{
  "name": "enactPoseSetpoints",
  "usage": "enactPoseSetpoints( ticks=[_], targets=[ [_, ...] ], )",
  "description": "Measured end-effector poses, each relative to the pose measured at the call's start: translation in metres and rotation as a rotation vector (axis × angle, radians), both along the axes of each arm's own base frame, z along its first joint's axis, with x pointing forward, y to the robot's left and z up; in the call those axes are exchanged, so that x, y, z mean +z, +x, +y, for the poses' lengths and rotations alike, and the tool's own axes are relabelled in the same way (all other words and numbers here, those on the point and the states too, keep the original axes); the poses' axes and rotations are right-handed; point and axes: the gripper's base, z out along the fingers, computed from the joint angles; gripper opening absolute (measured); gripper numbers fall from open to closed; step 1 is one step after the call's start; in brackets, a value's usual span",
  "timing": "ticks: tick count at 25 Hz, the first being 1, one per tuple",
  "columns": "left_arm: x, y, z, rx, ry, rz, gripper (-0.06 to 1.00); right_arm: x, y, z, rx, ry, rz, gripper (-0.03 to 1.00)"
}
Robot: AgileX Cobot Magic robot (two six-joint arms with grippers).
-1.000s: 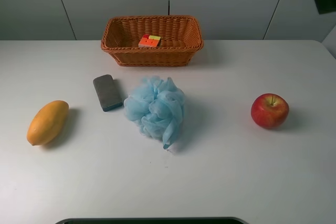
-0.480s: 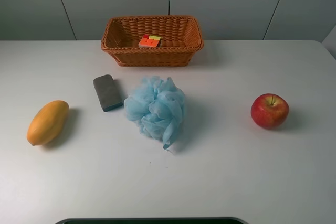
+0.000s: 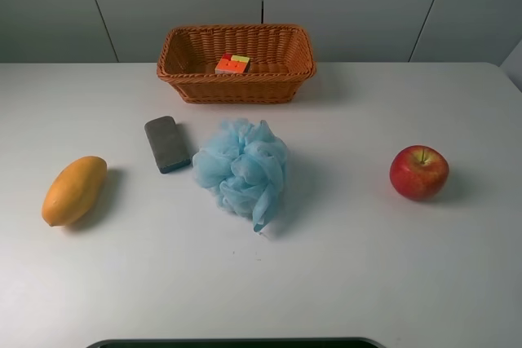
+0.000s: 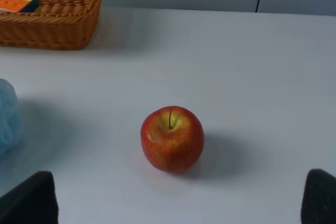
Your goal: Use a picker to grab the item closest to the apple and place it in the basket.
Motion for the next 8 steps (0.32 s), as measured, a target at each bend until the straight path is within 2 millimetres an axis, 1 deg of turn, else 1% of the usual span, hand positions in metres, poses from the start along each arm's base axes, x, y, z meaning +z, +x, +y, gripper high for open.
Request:
enactPoseSetpoints(
  ticks=[8],
  targets=[
    [0.0000,0.0000,0.0000,0.000,0.000,0.000,0.74,0.0002,-0.0003,0.0000,-0.001,0.002,-0.005,0.70]
  ],
)
